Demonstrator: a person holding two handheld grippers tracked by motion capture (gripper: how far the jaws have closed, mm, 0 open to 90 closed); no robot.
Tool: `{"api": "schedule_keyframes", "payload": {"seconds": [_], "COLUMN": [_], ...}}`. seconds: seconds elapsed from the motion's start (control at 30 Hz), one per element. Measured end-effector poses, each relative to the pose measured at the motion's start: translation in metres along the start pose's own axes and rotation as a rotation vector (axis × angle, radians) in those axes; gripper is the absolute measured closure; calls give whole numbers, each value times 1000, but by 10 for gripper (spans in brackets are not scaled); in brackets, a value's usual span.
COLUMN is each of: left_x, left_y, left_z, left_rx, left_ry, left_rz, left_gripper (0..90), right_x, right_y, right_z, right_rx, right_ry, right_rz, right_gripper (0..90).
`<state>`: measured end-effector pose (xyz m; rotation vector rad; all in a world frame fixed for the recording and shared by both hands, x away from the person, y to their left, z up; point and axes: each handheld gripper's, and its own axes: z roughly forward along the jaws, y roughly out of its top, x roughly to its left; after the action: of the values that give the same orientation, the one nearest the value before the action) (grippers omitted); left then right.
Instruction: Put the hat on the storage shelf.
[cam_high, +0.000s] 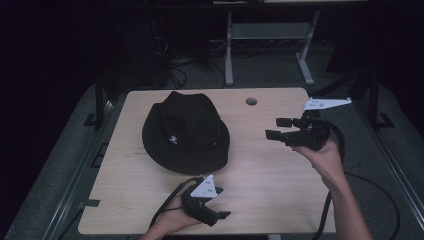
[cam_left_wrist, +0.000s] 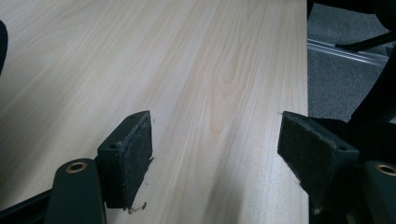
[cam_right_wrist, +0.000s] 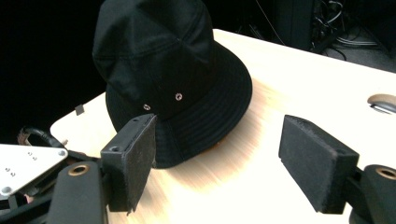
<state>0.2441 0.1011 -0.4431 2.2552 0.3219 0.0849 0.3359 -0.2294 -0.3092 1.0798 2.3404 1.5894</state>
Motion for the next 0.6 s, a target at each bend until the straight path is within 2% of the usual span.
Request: {"api": "schedule_keyframes", "payload": {"seconds": [0.23,0.6], "left_x": [0,0], "left_y": [0,0], "left_z": [-1,-2], "left_rx": [0,-17], "left_ry": [3,6], "left_rz": [0,-16], "left_gripper": [255,252], "right_x": [-4,-10], "right_y": [-16,-51], "right_z": [-6,-18], "right_rx": [4,-7], "right_ry": [-14,-17], "right_rz": [18,51], "right_gripper": [255,253]}}
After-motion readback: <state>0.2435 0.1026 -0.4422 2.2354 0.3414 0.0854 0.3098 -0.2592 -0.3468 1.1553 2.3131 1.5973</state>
